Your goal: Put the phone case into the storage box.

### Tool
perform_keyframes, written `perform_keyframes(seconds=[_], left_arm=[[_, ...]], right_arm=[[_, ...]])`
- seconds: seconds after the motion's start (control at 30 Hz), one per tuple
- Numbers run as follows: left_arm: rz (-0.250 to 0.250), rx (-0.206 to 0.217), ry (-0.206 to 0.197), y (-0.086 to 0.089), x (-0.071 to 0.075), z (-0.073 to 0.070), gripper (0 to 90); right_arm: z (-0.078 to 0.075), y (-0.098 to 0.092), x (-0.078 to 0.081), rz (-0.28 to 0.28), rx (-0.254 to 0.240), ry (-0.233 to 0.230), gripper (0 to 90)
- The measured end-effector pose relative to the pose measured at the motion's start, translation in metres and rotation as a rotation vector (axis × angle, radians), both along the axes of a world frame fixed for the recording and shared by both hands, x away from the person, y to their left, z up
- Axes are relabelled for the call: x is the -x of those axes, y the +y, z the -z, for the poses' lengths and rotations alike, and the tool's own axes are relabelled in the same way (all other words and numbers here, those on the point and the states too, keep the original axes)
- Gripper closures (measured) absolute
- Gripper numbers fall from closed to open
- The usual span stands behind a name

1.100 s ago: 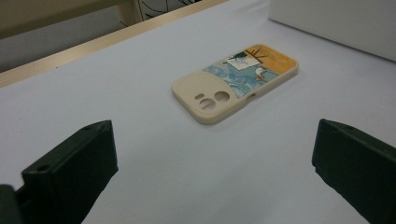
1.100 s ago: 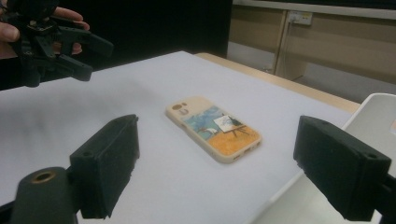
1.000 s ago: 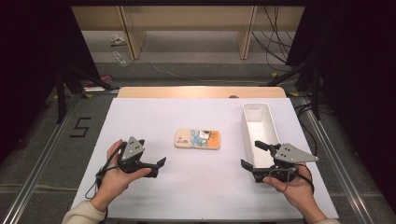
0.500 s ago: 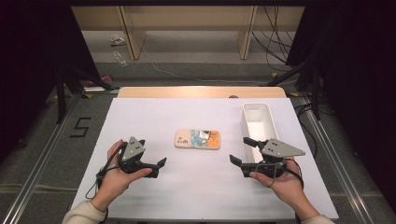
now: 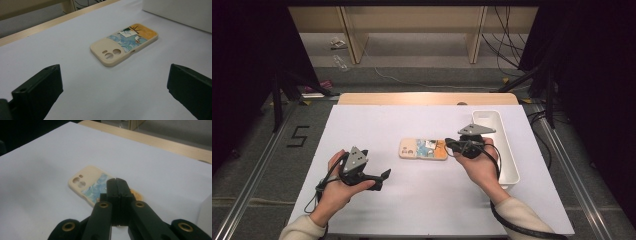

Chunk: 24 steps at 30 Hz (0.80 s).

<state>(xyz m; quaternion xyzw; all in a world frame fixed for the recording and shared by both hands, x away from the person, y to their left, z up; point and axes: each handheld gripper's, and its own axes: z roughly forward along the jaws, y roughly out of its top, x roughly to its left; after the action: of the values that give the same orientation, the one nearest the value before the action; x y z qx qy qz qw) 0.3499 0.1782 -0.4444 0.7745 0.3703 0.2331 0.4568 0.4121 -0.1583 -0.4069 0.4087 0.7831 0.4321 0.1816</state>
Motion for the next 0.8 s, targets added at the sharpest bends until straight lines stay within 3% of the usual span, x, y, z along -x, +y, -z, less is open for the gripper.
perform_keyframes(seconds=[0.23,0.37,0.8], left_arm=[[-0.001,0.001,0.001,0.000,0.000,0.000,0.0],[0.002,0.001,0.001,-0.001,0.000,0.000,0.0],[0.006,0.002,0.005,-0.001,-0.001,0.001,0.0]], right_arm=[[0.005,0.031,-0.024,0.038,0.022,0.023,90.0],[0.010,0.042,-0.040,0.069,0.061,0.034,90.0],[0.041,0.054,-0.092,0.167,0.171,0.135,90.0]])
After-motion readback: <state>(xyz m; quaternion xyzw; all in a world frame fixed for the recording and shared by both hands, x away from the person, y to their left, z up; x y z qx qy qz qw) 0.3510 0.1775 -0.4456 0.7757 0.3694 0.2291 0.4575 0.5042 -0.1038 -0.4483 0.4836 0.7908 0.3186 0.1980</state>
